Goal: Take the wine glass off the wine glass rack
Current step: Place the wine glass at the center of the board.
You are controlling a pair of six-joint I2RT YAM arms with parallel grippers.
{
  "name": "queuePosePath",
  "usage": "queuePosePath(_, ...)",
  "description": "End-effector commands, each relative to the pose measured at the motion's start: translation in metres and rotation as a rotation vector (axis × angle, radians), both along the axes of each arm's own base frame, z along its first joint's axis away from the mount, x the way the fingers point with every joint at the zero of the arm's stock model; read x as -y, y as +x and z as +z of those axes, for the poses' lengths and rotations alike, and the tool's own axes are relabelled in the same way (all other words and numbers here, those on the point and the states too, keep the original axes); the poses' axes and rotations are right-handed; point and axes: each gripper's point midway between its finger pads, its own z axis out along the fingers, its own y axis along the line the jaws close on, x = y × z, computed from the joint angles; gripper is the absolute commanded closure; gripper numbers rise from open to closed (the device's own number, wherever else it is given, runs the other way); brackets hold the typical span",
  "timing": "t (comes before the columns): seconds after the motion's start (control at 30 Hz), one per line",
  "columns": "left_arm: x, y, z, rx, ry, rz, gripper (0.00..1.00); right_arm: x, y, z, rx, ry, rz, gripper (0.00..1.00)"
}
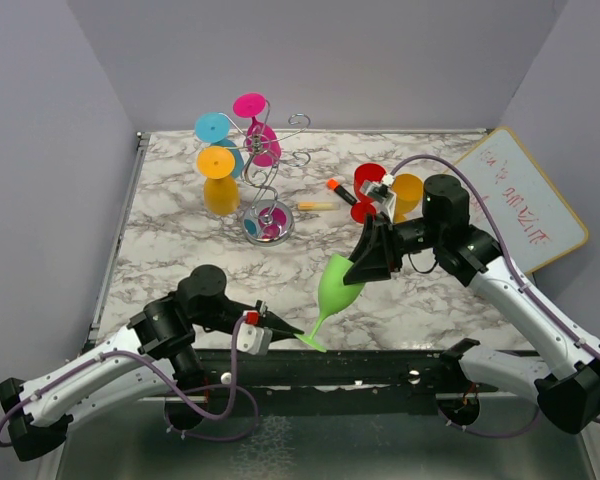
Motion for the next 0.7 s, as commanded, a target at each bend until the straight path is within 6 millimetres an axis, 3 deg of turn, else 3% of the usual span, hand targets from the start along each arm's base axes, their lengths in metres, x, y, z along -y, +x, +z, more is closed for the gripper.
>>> queuePosePath(0.0, -0.0016, 0.0046, -0.0167, -0.012, 0.057, 0.025, 1.0, 0.0047, -0.0167, 0.0059, -0.011, 0.029, 0.094, 0.67)
queuePosePath(0.2, -0.0004, 0.0041, -0.0247, -0.029, 0.08, 0.017, 1.0, 0.0045, -0.016, 0.0019, -0.029, 0.017, 0.085, 0.8)
queuePosePath(0.37, -0.0013, 0.0034, -0.0254, -0.045, 0.082, 0.024, 1.0, 0.0048, -0.0153, 0.0058, 0.001, 0.025, 0.067, 0.99)
queuePosePath(0.57, -0.0025, 0.0017, -0.0244, -0.049, 0.076, 0.022, 1.0, 0.0051, -0.0162, 0.0065, -0.008, 0.024, 0.071, 0.99)
queuePosePath(0.67, -0.0026, 0.0011, -0.0226, -0.048, 0.071, 0.02, 1.0, 0.007, -0.02, 0.0031, -0.016, 0.023, 0.085, 0.89)
